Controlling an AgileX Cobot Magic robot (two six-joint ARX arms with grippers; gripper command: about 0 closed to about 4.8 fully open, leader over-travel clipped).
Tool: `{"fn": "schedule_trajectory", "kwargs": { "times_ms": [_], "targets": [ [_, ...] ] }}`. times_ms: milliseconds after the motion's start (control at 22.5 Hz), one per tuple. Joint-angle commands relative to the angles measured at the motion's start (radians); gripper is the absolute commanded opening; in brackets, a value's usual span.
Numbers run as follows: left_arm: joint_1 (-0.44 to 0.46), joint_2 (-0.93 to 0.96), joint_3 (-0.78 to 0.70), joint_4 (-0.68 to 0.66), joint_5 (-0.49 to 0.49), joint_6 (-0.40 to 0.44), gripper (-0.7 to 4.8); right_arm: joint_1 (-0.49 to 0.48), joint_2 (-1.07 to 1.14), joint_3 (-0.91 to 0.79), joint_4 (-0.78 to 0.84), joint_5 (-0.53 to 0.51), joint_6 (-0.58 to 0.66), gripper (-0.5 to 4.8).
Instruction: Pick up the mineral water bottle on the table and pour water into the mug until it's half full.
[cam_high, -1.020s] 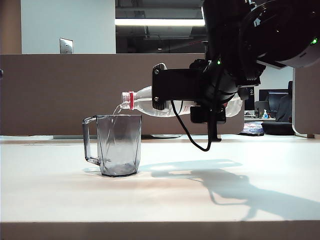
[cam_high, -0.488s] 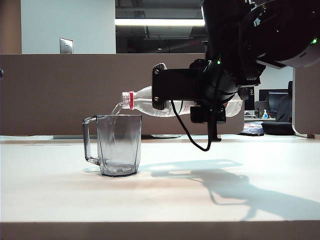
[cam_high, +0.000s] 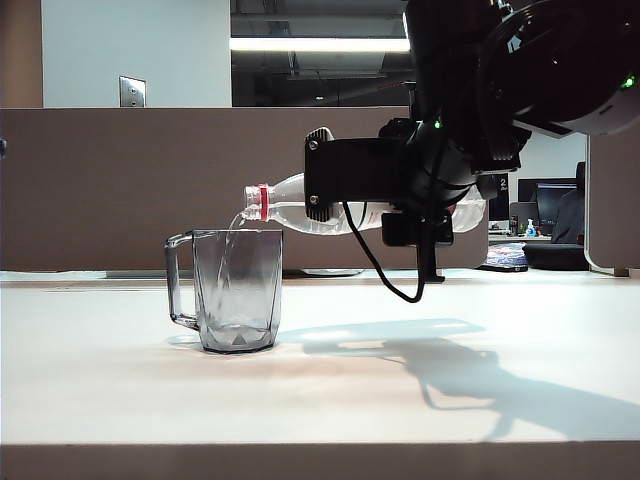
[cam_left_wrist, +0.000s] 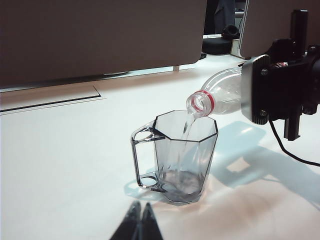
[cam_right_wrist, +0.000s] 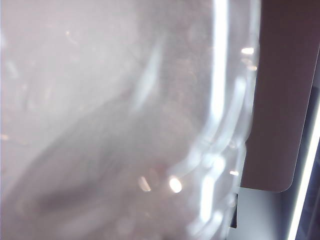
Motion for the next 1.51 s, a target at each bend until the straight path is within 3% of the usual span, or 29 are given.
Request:
{"fn": "schedule_trajectory", "kwargs": {
  "times_ms": [44,1508],
  "targets": [
    [0.001,0.0,0.003,0.012,0.003,0.0,-0.05,0.001,-0.014,0.008,0.055,0.006,0.0,2.06],
    [0.001,0.0,0.003,0.012,0.003,0.0,-0.05,-0.002,-0.014,0.008,0.063,0.017,-0.03,2.06]
  ]
}}
